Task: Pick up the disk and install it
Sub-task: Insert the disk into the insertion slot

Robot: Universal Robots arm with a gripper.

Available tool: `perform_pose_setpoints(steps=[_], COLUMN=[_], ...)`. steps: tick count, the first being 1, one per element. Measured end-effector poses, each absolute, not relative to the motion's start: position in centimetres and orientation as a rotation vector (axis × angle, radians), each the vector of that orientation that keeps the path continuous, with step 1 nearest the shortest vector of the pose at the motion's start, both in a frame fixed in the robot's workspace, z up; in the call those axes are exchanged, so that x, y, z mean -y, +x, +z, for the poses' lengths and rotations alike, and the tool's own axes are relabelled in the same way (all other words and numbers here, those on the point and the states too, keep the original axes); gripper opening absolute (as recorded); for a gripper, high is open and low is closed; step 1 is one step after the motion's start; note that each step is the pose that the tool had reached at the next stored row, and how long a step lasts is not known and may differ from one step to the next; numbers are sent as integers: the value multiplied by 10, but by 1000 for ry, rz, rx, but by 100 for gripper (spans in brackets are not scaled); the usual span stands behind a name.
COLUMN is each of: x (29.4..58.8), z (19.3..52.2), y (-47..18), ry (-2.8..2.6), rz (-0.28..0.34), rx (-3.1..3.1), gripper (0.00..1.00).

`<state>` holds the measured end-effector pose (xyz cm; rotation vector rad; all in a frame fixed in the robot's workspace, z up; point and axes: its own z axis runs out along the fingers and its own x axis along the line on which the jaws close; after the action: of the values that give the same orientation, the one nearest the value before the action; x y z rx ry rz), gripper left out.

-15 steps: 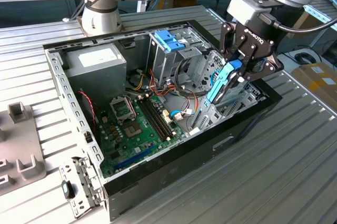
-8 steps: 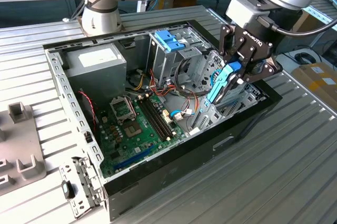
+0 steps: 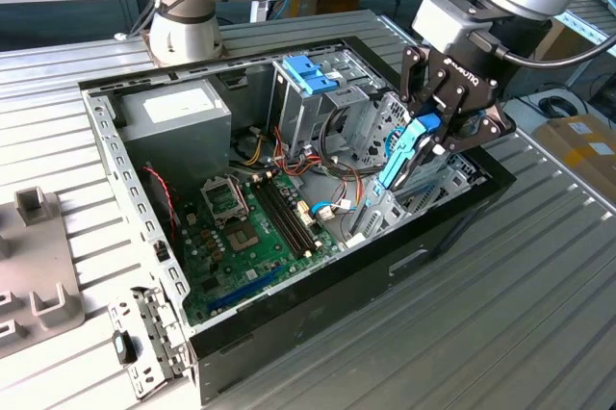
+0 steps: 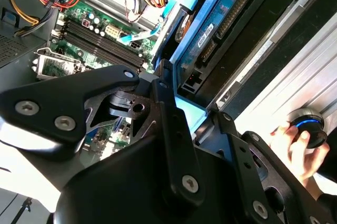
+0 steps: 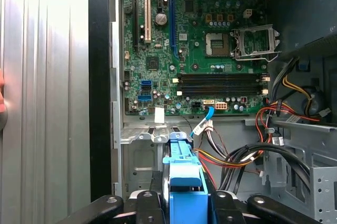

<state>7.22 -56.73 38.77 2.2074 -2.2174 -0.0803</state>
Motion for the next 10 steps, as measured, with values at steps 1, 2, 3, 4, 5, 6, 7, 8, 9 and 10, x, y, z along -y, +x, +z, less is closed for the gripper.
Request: perform_pose_setpoints(steps=[1, 2, 3, 4, 5, 6, 7, 8, 9, 10], x=[567, 567, 567, 567, 567, 567, 567, 567, 567, 567], z=[388, 388, 388, 388, 388, 387, 391, 395, 396, 396], y=[72, 72, 72, 72, 72, 72, 72, 72, 72, 72], ry=[2207, 2207, 2207, 2207, 2207, 2208, 2207, 2208, 2207, 2208], rz=[-80, -80, -80, -80, -80, -80, -80, -80, -80, -81], rx=[2217, 2217, 2217, 2217, 2217, 2217, 2217, 2217, 2217, 2217], gripper=[37, 37, 37, 37, 37, 56, 56, 56, 56, 55])
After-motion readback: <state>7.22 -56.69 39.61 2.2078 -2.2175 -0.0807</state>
